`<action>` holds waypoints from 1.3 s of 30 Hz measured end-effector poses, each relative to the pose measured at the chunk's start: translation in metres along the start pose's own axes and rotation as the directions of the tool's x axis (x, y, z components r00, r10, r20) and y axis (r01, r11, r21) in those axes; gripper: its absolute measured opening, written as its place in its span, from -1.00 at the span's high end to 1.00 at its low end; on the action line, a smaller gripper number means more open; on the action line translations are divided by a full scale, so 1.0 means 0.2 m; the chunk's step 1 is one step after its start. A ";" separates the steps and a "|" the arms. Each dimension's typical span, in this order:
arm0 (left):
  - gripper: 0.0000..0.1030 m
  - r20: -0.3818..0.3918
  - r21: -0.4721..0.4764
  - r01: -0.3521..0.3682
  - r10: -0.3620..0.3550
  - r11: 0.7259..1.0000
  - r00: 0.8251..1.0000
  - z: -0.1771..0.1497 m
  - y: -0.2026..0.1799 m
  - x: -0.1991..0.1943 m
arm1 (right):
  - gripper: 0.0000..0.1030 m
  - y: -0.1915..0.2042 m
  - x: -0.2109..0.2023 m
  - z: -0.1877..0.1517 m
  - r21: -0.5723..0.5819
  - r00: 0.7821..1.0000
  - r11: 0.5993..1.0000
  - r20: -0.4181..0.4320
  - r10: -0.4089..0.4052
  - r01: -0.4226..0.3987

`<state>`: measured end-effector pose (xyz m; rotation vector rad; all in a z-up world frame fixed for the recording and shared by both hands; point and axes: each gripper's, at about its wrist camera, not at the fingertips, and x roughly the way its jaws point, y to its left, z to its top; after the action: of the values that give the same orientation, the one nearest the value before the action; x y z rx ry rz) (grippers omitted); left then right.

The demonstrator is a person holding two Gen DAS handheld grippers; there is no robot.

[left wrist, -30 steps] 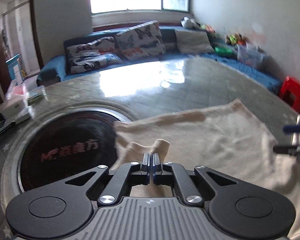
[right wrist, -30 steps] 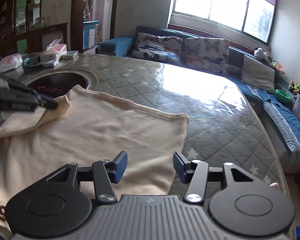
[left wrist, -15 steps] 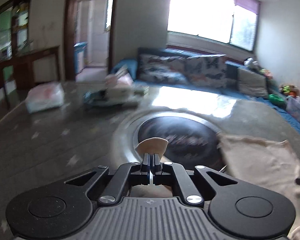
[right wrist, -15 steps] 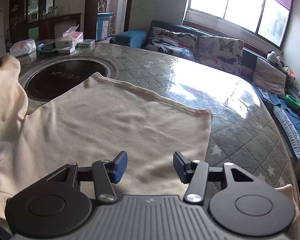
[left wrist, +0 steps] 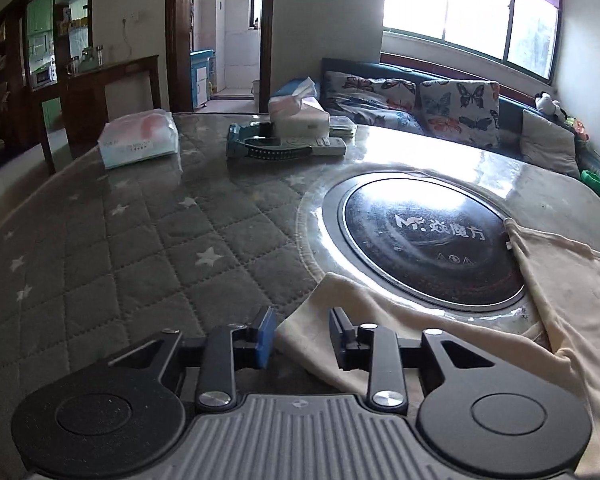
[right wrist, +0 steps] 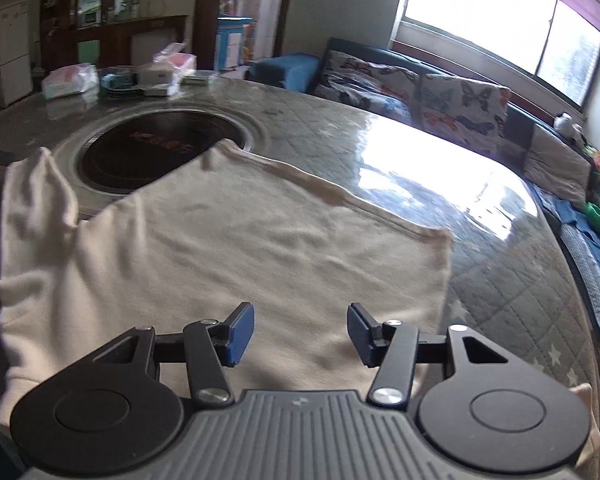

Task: Fold clothes

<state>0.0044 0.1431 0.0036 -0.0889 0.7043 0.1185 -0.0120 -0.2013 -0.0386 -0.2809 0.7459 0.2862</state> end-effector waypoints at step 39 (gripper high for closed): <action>0.88 -0.038 0.116 -0.116 0.121 0.987 0.992 -0.04 -0.06 0.08 | 0.79 0.73 -0.06 0.05 -0.345 0.837 0.770 -0.099 0.538 -0.536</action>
<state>0.0127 0.1322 -0.0119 0.0595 0.7599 0.1904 -0.0654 -0.0642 -0.0453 -0.4102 0.7559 0.9833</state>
